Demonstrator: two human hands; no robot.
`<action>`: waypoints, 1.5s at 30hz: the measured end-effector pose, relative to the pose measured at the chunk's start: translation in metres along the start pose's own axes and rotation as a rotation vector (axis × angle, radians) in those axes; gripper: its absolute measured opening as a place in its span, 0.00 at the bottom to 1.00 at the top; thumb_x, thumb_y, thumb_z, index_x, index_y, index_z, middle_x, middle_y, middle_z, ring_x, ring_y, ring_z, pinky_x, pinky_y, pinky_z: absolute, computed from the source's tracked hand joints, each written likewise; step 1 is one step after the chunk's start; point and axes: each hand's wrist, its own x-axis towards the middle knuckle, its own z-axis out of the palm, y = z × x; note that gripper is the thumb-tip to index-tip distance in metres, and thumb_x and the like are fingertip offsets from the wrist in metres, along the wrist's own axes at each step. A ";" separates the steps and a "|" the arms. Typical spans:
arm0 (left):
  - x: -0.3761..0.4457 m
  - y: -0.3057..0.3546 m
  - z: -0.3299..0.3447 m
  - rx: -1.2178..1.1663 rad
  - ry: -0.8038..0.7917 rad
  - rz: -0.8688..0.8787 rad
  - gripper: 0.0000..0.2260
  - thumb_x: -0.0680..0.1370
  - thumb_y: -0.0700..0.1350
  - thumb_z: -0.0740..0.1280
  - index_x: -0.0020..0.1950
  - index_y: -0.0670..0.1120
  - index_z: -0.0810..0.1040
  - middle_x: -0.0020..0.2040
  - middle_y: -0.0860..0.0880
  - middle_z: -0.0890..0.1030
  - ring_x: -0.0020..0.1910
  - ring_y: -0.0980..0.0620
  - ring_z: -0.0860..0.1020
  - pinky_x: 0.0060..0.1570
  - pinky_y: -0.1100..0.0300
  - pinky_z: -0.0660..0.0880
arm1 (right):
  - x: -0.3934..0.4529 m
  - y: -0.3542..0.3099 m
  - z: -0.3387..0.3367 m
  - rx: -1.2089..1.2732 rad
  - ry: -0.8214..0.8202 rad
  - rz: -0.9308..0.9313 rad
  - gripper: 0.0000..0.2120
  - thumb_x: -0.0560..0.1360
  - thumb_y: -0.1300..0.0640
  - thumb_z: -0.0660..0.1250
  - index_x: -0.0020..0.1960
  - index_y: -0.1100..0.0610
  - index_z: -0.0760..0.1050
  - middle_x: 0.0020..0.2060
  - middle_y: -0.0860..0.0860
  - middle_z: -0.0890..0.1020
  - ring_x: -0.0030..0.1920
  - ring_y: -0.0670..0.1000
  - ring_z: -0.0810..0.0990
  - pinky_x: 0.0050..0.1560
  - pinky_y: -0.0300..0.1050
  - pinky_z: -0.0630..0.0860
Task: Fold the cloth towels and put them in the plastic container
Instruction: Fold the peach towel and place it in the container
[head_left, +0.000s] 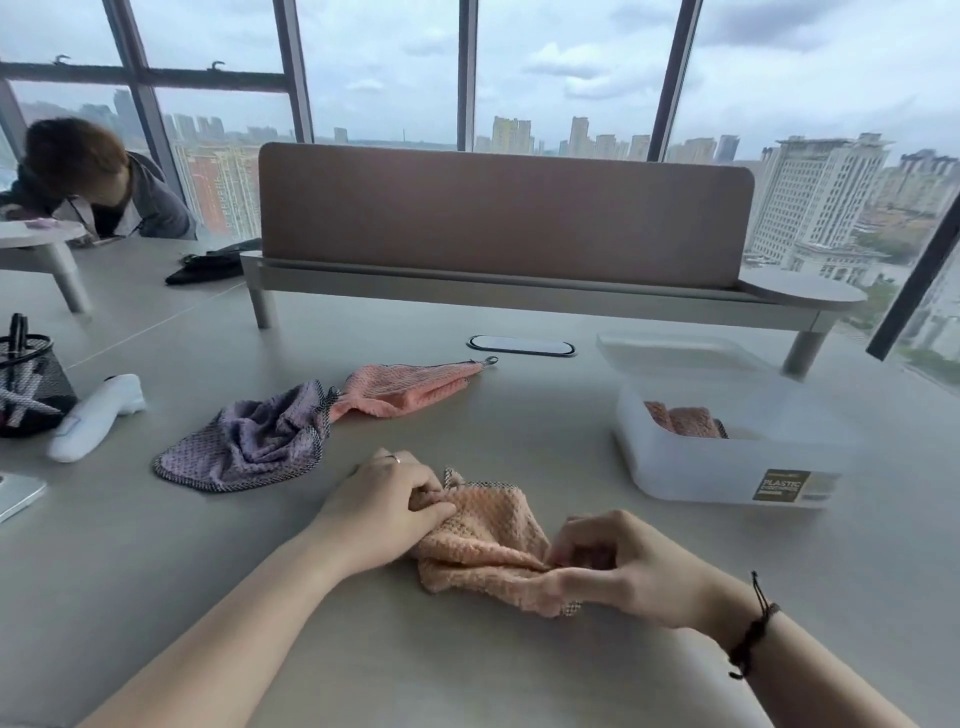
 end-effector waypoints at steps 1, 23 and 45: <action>-0.001 0.004 0.000 -0.045 0.011 0.036 0.10 0.74 0.60 0.71 0.49 0.56 0.82 0.48 0.61 0.79 0.51 0.57 0.76 0.54 0.55 0.74 | -0.002 -0.002 -0.004 0.079 -0.001 0.012 0.13 0.69 0.41 0.72 0.43 0.50 0.82 0.36 0.45 0.81 0.36 0.43 0.75 0.38 0.39 0.70; 0.010 0.036 -0.115 -0.299 0.075 0.300 0.10 0.65 0.58 0.75 0.43 0.57 0.83 0.36 0.55 0.84 0.34 0.60 0.79 0.39 0.62 0.74 | -0.012 -0.065 -0.069 0.025 0.441 -0.176 0.18 0.62 0.38 0.78 0.40 0.51 0.82 0.36 0.62 0.81 0.34 0.50 0.75 0.37 0.47 0.70; 0.024 -0.010 -0.062 -0.690 -0.135 -0.246 0.05 0.72 0.41 0.76 0.44 0.41 0.83 0.41 0.40 0.83 0.23 0.56 0.70 0.21 0.67 0.63 | 0.016 -0.018 -0.053 -0.464 0.707 0.057 0.01 0.71 0.53 0.75 0.41 0.47 0.84 0.37 0.47 0.81 0.39 0.49 0.79 0.41 0.36 0.70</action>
